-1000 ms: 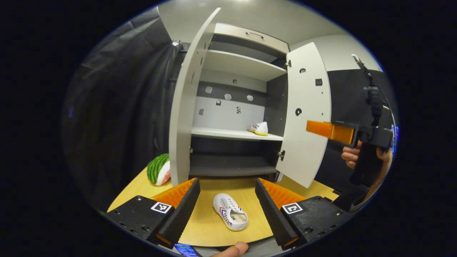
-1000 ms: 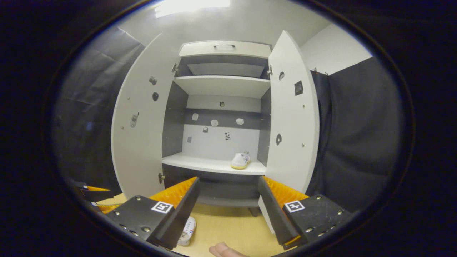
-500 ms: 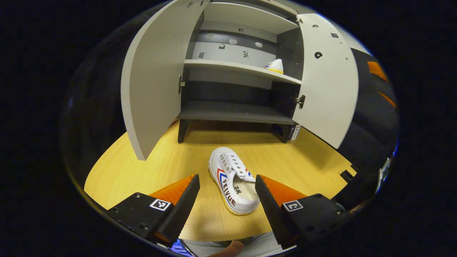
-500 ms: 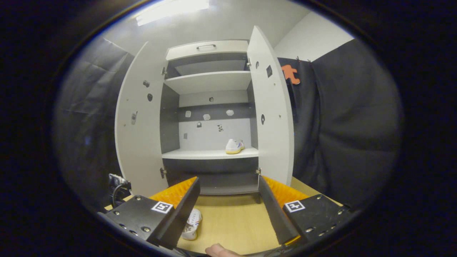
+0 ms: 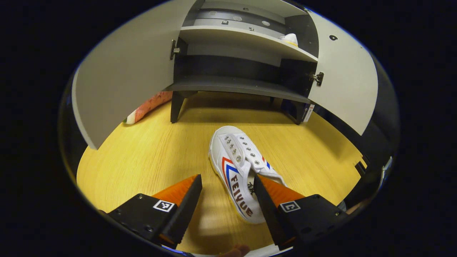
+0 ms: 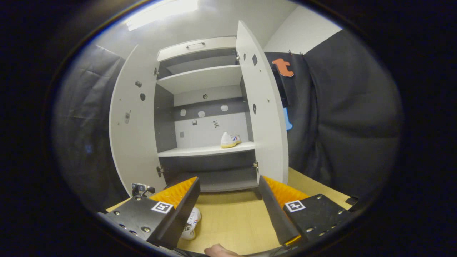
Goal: Grab one shoe with the right hand and put it into the shoe cabinet, grab the other shoe with the left hand and put it into the shoe cabinet; then close the right door with the right hand and the left door with the left hand.
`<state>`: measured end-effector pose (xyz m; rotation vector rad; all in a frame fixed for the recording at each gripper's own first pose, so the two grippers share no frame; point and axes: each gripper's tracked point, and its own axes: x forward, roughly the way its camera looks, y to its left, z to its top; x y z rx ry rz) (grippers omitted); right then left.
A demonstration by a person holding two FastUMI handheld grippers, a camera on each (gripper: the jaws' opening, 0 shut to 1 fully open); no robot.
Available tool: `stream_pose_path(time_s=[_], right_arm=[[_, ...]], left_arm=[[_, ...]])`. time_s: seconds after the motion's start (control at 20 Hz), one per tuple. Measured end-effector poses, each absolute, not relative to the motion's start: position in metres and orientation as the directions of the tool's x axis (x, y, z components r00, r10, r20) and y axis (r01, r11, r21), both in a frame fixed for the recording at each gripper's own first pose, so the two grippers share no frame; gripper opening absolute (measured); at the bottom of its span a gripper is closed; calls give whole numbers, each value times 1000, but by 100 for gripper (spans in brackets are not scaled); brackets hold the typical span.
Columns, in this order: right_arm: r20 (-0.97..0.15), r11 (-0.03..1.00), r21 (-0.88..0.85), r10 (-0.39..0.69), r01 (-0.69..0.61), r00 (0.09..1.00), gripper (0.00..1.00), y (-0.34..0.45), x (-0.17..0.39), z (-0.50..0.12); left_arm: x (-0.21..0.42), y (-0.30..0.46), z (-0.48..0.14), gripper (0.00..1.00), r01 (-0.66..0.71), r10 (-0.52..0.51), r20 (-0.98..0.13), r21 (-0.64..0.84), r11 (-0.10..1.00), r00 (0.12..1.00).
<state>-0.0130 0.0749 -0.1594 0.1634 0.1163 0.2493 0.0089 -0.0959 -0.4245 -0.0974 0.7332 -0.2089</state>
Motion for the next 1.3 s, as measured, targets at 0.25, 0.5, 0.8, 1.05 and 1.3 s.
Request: stream_pose_path(time_s=[0.25,0.5,0.8,1.05,1.3], right_arm=[[-104,960,131,260,-246,960,98,75,-12,-172],[-132,957,134,275,-258,952,98,77,-14,-185],[-140,955,137,283,-264,949,98,76,-29,-185],[-154,960,127,268,-250,951,98,69,-31,-186],[-152,960,123,268,-251,951,98,66,-38,-181]], left_arm=[[31,-103,-441,71,172,-232,-676,-155,973,699],[52,-96,-448,45,207,-211,-704,-92,974,678],[59,-82,-447,3,212,-198,-753,-80,974,627],[39,-84,-439,2,202,-221,-749,-117,972,625],[33,-95,-394,2,248,-239,-698,-90,965,675]])
